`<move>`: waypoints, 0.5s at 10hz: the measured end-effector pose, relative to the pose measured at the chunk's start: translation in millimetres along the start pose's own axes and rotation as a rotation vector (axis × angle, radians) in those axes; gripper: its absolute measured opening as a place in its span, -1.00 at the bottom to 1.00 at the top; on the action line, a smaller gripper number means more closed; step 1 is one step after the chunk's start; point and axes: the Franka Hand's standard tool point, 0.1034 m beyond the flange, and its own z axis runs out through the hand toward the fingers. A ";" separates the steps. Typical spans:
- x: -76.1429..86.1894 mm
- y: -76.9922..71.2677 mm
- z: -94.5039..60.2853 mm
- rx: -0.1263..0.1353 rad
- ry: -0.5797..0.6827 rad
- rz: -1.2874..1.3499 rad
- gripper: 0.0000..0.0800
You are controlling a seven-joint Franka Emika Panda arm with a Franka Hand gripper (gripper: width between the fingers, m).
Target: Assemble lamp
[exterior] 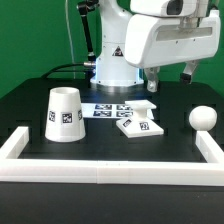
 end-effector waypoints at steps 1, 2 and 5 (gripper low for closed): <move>0.1 0.0 0.0 0.000 0.000 0.000 0.75; 0.1 0.0 0.0 0.000 0.000 0.000 0.75; -0.1 -0.3 0.4 0.001 0.000 0.000 0.75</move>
Offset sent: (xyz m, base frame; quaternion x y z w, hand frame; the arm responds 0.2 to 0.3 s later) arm 0.0000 0.0000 0.0000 0.0000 0.0000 0.0000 1.0000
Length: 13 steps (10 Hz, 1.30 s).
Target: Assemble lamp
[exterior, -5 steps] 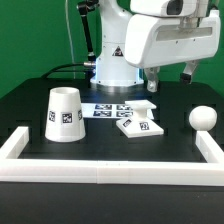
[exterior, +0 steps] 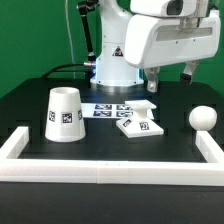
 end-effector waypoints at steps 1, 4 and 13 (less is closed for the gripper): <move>-0.7 -0.1 0.2 -0.002 0.004 0.014 0.75; -32.0 -14.6 18.7 -0.017 0.038 0.166 0.75; -78.5 -41.3 40.5 -0.007 0.081 0.407 0.75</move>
Offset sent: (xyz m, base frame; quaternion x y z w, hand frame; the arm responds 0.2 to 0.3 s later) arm -0.0428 -0.0213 -0.0194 -0.0415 0.0189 0.1366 0.9896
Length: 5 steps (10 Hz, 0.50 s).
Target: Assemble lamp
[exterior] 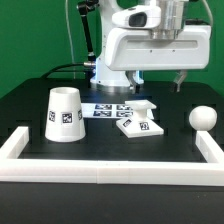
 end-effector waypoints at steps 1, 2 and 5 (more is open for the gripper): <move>-12.0 1.3 5.4 0.004 0.009 -0.025 0.75; -27.8 3.6 12.7 0.014 0.006 -0.029 0.75; -32.3 2.7 16.2 0.021 -0.002 -0.020 0.75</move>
Offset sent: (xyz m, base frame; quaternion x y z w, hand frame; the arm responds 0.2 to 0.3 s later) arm 0.0000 0.0000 0.0000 0.0000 0.0000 0.0000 1.0000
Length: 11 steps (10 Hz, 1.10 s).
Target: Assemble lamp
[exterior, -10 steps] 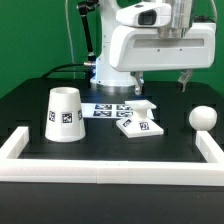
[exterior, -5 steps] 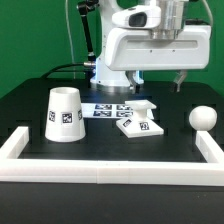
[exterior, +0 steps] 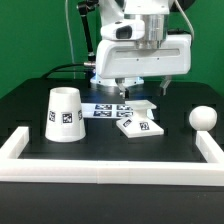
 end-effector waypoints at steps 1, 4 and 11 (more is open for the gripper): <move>-0.2 -0.1 0.3 0.000 -0.001 0.000 0.75; -23.1 -0.6 12.8 0.024 -0.009 0.030 0.75; -33.3 -10.1 35.1 0.033 -0.032 0.018 0.75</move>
Offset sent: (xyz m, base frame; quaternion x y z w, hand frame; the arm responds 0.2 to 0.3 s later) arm -0.0408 -0.0056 -0.0156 0.0279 0.0108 0.0259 0.9992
